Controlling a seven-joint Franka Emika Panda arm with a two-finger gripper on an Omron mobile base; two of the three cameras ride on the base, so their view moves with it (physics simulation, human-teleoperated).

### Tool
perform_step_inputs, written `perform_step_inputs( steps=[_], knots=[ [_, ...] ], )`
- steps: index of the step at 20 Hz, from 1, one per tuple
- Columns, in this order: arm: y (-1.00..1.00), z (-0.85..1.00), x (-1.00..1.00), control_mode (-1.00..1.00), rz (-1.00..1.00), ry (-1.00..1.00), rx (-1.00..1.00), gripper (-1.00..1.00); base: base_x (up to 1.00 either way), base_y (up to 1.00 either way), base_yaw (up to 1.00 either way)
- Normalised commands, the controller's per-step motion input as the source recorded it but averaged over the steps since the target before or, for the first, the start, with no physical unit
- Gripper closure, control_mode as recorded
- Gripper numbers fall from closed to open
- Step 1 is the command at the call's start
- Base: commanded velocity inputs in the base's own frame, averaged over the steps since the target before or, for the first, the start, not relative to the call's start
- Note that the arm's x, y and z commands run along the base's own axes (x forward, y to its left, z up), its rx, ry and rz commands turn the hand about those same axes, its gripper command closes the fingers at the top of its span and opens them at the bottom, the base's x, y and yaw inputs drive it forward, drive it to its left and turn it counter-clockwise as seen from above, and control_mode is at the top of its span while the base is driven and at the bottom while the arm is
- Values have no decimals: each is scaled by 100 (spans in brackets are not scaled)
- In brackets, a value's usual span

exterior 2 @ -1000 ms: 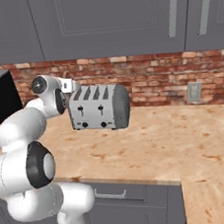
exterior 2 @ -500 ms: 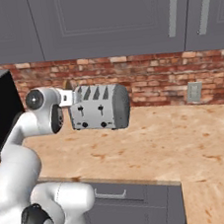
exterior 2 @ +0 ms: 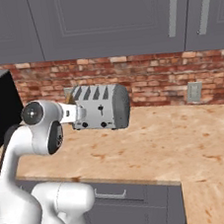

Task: Start the toaster. Once the lever pops up, take the bread to the plate on the dining counter.

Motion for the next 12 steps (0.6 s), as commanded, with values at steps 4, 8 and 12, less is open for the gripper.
perform_step_inputs(
  steps=[4,8,12],
  knots=[
    [-8,23,-73,-100,-6,20,-1,100,0,0,0],
    [-15,8,-76,-100,-3,6,-3,100,0,0,0],
    [-19,19,-87,-100,-1,4,0,100,0,0,0]
  ],
)
